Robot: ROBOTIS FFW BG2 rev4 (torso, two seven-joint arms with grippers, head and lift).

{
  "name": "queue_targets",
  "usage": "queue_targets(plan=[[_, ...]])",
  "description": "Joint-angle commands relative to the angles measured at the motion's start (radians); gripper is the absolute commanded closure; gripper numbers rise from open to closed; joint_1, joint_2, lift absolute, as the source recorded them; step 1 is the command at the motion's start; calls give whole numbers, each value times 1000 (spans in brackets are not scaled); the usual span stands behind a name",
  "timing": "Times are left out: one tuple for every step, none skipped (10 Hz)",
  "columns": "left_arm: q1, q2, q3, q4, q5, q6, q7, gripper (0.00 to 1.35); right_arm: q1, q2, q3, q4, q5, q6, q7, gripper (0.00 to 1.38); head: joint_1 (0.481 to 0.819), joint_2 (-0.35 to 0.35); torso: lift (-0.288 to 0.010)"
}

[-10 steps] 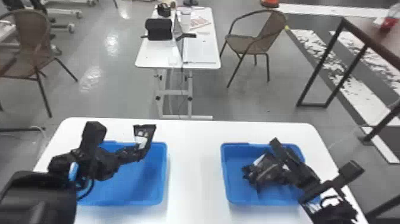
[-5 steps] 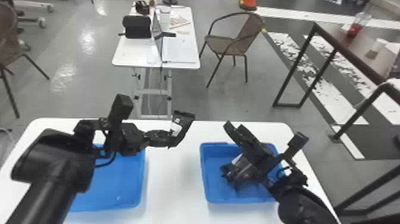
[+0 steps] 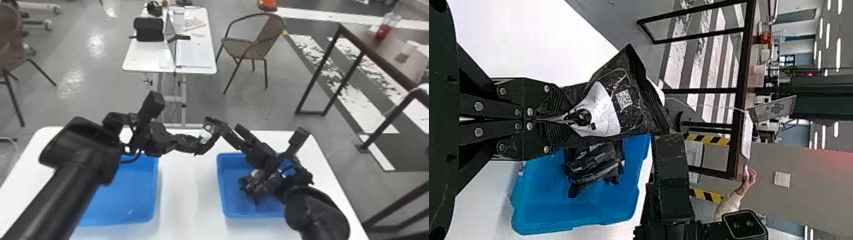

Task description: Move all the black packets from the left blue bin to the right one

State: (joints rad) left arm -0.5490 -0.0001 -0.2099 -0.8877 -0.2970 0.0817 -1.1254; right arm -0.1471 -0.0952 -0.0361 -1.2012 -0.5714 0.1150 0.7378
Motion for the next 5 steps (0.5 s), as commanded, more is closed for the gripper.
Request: queue_targets(plan=[[-12, -3, -19, 12, 24, 1, -4, 1217, -14, 0, 30, 9, 21, 14, 0, 211, 695, -158, 0], [-20, -3, -36, 21, 35, 1, -5, 1217, -28, 2, 47, 29, 21, 14, 0, 209, 695, -155, 0], [-28, -3, -48, 33, 35, 0, -5, 1217, -42, 6, 53, 34, 38, 14, 2, 219, 695, -149, 0], [-31, -3, -51, 39, 39, -2, -5, 1217, -62, 8, 53, 46, 70, 38, 18, 499, 695, -145, 0], [-31, -3, -57, 39, 45, -2, -5, 1217, -74, 12, 55, 58, 99, 49, 21, 1197, 695, -139, 0]])
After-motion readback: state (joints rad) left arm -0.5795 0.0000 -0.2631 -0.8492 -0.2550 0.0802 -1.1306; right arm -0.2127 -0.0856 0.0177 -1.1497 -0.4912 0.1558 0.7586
